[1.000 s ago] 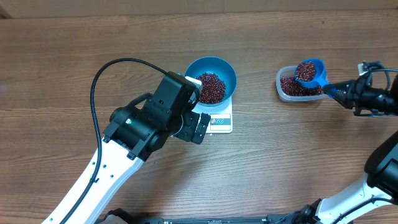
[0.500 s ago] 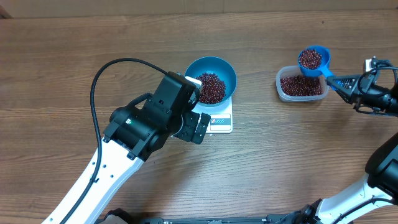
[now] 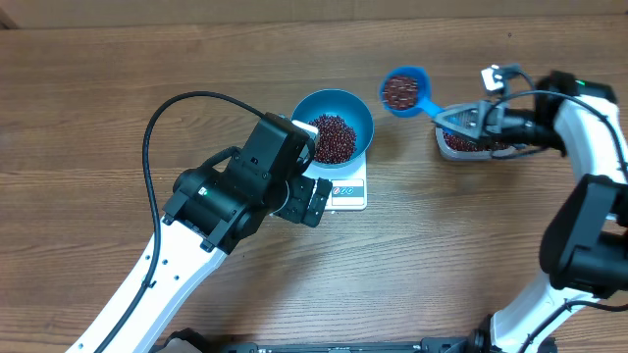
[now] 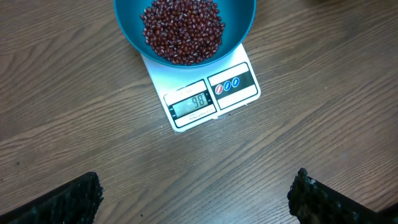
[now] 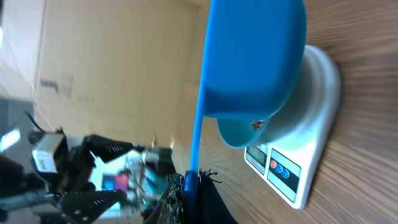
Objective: Scoop item into bowl and weigh 150g on scale
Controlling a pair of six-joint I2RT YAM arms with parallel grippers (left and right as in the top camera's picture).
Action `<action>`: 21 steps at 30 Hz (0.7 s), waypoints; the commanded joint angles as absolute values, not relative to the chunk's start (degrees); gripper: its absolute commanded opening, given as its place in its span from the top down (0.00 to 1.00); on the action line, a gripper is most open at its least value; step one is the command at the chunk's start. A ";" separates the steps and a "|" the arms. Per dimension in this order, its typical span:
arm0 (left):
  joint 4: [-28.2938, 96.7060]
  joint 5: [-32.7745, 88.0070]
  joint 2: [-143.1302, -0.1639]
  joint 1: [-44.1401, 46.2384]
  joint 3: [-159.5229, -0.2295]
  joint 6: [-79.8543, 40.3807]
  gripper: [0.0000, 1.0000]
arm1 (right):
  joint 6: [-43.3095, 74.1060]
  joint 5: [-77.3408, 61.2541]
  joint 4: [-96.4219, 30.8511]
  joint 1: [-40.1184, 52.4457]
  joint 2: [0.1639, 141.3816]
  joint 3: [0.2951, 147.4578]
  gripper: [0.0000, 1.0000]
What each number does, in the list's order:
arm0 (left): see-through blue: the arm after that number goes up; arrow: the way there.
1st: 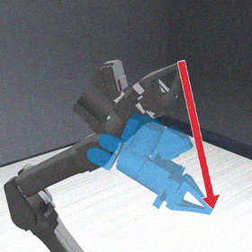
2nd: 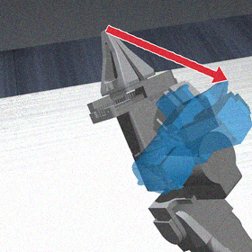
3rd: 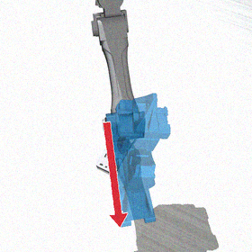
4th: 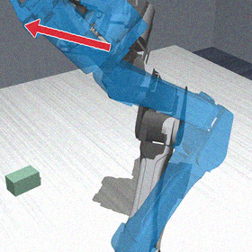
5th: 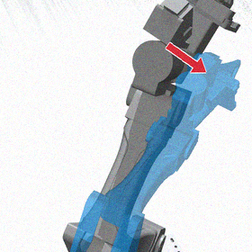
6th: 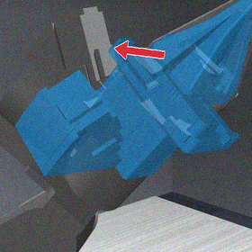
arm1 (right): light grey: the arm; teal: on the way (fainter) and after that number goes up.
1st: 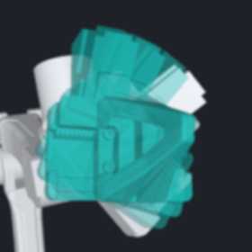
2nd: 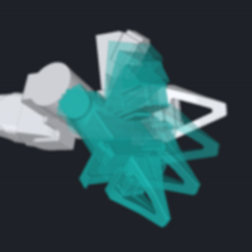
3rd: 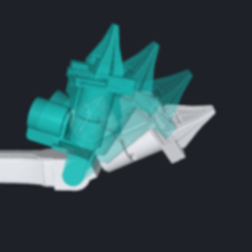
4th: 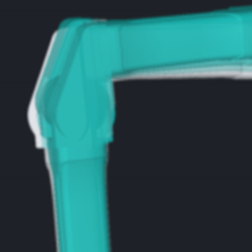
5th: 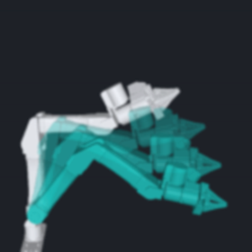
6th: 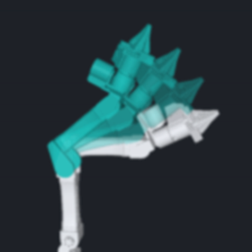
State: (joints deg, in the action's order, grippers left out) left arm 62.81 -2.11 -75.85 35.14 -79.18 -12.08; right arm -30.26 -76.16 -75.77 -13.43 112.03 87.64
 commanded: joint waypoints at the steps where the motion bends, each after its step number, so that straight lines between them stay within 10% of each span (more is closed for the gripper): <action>1: 62.78 -1.89 -75.64 34.79 -79.33 -12.69 0.00 | -31.55 -75.77 -74.50 -8.84 111.11 92.33 0.96; 21: 62.78 -1.89 -75.64 34.79 -79.33 -12.69 0.01 | -22.26 -53.60 -63.02 5.37 107.94 96.53 0.96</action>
